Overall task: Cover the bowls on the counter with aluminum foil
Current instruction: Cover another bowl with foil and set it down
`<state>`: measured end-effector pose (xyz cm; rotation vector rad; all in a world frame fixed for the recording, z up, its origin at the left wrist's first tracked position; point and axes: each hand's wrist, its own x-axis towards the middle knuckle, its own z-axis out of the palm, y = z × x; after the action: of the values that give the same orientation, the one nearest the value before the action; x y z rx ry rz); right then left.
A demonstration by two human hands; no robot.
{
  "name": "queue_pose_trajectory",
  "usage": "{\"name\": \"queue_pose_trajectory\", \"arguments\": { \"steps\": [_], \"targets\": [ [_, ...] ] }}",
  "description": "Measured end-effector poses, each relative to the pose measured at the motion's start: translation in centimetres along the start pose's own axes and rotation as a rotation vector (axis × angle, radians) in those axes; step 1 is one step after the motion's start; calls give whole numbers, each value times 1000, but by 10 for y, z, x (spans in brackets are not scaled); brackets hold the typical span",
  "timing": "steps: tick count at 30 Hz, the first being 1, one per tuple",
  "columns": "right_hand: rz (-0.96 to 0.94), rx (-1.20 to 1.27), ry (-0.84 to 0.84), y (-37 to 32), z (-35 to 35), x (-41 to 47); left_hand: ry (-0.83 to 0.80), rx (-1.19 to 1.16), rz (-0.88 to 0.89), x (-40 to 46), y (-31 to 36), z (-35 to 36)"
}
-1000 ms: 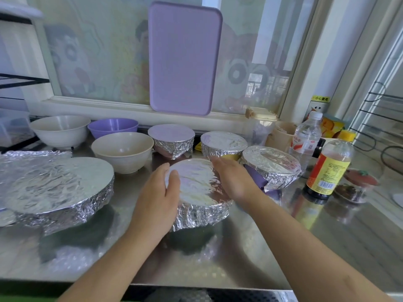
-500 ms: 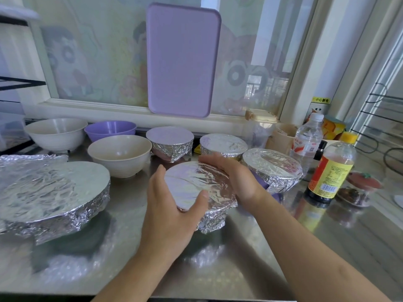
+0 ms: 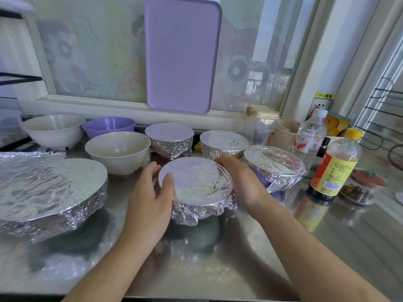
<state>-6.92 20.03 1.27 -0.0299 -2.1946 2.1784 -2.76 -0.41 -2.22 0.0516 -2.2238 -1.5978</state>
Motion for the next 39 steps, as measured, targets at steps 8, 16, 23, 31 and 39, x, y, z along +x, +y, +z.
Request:
{"name": "queue_pose_trajectory", "arguments": {
  "steps": [8,16,23,31,39],
  "targets": [
    [46,278,52,15,15,-2,1,-18,9,-9,13,21],
    [-45,18,111,7,9,-14,-57,4,-17,1,9,8],
    [-295,-607,-84,-24,1,-11,-93,216,294,-5,24,1],
    [-286,-891,-207,-32,10,-4,-282,338,652,-13,16,-1],
    [-519,-501,-259,-13,-15,-51,-254,67,661,-16,11,-9]
  ]
}}
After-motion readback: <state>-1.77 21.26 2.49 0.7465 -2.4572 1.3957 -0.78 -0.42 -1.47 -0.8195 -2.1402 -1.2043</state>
